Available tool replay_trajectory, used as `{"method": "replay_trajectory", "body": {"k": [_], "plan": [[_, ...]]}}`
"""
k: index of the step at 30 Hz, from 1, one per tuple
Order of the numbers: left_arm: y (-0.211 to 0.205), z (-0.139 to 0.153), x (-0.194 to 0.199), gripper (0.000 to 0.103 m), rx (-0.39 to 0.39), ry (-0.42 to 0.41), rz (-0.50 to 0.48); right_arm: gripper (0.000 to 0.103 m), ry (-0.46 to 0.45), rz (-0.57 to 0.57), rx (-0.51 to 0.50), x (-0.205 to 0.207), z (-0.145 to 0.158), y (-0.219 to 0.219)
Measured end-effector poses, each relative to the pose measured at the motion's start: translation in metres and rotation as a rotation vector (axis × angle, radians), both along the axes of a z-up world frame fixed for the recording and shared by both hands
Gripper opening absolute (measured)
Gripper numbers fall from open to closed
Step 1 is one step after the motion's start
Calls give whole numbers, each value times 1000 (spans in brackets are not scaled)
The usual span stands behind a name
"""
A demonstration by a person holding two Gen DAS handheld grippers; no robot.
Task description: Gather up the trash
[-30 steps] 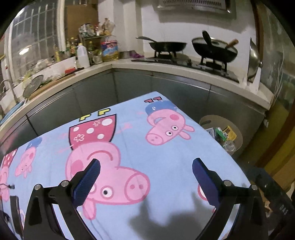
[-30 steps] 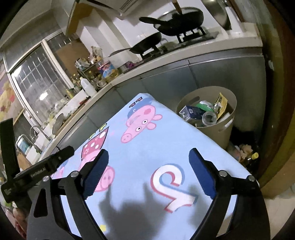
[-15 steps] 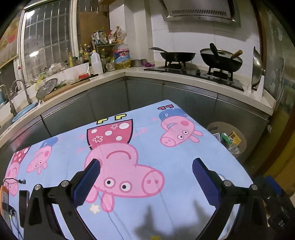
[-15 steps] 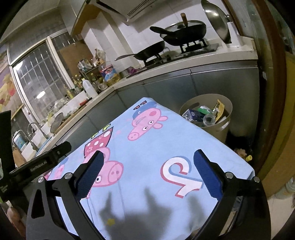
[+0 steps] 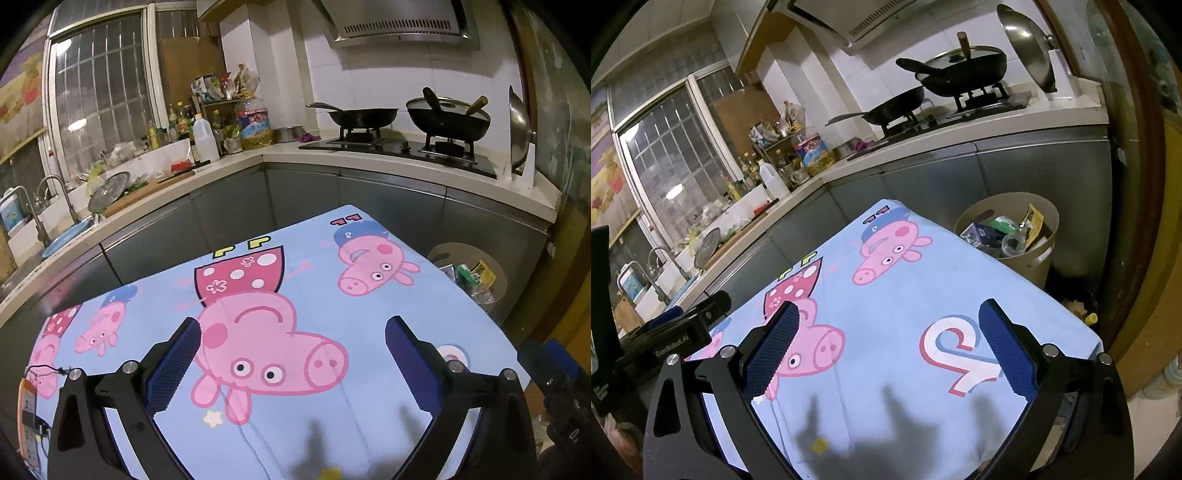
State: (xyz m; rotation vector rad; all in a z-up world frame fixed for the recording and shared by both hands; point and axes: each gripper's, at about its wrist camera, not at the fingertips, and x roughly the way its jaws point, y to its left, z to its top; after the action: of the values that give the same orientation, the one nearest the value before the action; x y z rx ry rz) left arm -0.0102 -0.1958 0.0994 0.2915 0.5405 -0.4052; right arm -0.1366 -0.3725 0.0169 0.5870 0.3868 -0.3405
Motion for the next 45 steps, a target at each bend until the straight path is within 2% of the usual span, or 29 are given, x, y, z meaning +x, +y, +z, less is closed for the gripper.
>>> {"method": "replay_trajectory", "body": {"k": [26,45], "plan": [[4,6,-5,99,27,-41,19,97,-22,-49,21,-7,4,-21],[0,8,-10,99,20,-41,14,97,-21,-25,15,-4,7,-12]]}}
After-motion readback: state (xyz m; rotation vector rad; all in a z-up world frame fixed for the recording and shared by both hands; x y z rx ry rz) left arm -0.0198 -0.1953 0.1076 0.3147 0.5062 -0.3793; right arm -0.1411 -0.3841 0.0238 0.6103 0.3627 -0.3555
